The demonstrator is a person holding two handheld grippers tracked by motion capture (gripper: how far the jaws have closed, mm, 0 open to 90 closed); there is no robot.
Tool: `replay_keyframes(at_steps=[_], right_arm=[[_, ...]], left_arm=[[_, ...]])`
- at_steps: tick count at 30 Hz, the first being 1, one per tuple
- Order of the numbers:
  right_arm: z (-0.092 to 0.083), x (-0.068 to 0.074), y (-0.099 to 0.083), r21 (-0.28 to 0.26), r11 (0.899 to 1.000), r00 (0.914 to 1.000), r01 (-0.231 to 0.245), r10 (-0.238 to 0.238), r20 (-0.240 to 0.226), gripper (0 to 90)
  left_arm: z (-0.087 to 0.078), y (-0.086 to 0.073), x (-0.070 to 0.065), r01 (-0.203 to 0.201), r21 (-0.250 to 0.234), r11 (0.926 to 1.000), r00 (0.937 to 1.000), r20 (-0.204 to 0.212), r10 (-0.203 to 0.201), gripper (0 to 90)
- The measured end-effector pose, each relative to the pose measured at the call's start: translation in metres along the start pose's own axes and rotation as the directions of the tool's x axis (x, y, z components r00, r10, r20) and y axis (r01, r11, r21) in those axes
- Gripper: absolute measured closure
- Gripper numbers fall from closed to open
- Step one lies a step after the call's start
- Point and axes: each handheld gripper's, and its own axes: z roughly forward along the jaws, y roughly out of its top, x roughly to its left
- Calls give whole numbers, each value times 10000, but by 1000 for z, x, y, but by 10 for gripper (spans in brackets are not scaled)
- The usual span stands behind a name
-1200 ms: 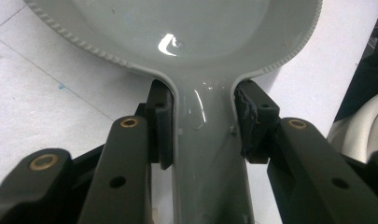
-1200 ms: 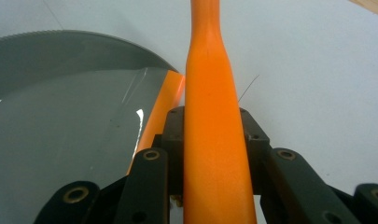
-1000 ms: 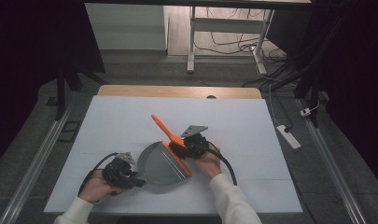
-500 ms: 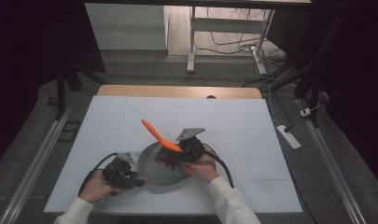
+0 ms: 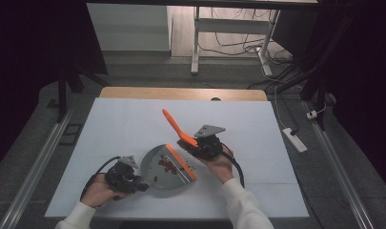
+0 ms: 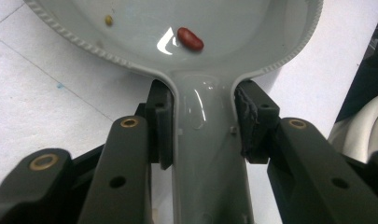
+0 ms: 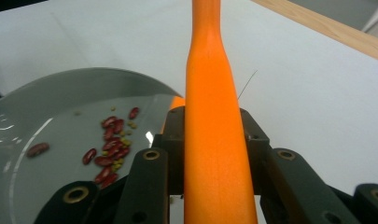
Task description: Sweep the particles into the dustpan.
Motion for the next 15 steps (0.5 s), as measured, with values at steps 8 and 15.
replay_keyframes(at_steps=[8, 15], right_arm=[[1, -9, -13, 419, 9985, 9984, -342, 323, 458, 704], [8, -4, -22, 754, 9969, 9982, -222, 179, 575, 704]], left_arm=[[0, 0, 0, -41, 28, 10000, 10000, -16, 41, 618], [0, 0, 0, -41, 27, 10000, 10000, -28, 41, 618]])
